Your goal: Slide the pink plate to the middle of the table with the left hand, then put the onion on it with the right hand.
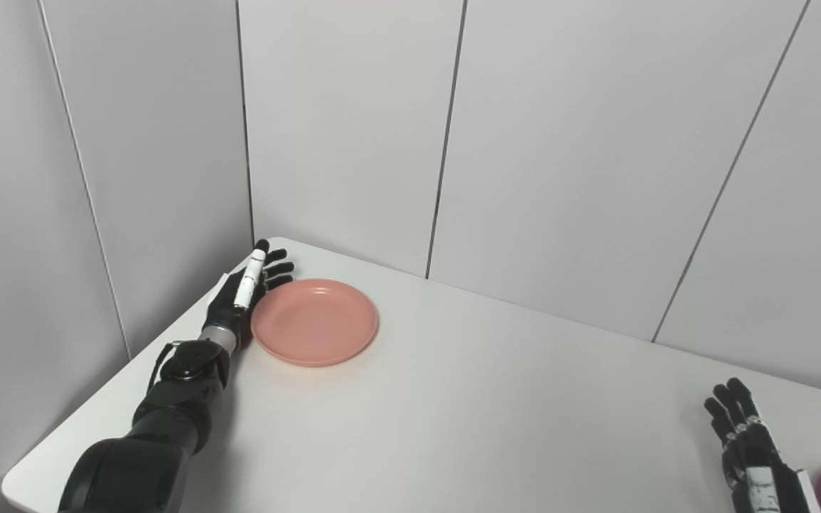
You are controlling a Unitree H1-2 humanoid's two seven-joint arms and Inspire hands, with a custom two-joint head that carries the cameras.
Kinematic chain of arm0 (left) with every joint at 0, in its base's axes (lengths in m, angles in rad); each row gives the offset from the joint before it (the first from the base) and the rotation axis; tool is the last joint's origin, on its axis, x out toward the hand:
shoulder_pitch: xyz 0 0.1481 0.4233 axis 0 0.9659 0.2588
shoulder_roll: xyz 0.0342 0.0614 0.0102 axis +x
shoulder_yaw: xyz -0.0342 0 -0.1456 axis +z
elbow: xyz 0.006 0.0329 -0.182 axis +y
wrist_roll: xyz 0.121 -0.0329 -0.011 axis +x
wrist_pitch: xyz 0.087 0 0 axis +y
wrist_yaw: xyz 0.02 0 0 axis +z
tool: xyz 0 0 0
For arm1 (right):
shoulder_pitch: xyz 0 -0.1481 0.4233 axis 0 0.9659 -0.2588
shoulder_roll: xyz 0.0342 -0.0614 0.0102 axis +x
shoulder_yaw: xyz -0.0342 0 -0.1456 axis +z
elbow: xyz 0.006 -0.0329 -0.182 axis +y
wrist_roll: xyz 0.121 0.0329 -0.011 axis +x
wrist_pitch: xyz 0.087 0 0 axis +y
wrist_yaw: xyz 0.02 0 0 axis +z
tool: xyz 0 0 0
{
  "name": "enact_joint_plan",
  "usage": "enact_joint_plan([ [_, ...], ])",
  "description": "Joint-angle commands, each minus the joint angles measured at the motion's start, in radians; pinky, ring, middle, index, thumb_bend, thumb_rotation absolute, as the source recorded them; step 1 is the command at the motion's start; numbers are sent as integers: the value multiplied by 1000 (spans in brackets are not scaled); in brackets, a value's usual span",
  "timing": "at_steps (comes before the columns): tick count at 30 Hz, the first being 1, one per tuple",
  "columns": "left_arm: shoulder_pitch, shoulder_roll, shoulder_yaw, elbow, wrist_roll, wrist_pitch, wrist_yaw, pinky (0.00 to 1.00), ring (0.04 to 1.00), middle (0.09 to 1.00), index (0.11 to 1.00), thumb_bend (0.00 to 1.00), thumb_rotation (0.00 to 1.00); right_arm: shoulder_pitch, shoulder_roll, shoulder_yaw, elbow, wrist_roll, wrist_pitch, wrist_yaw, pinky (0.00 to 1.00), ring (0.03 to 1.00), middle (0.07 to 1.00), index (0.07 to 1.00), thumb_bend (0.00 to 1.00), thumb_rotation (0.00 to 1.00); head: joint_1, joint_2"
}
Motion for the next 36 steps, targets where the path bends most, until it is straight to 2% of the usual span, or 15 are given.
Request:
enact_joint_plan([
  [1, -42, 12, 8, -31, -20, 16, -19, 823, 831, 817, 801, 660, 1000, 117, 1, -4, 78, -1, -16, 7, 1000, 950, 950, 965, 738, 873, 1, 1],
  [9, -29, -7, 19, -53, -51, 32, -57, 852, 846, 824, 805, 618, 1000, 119, 5, -3, 68, -7, -15, 1, 992, 940, 944, 959, 741, 869, -16, 7],
  [23, 13, -59, 2, -172, -74, 65, -102, 836, 832, 818, 809, 675, 1000, 122, 25, 0, 44, 4, 8, -3, 1000, 939, 937, 944, 773, 827, -45, 19],
  [29, 19, -96, -9, -204, -62, 78, -86, 821, 821, 804, 795, 638, 1000, 125, 39, 0, 27, -2, 24, -20, 991, 930, 926, 929, 801, 809, -67, 22],
  [36, 13, -131, -41, -211, -35, 65, -81, 831, 832, 816, 805, 641, 1000, 125, 55, 8, 11, -20, 18, -35, 993, 936, 932, 941, 790, 811, -98, 38],
])
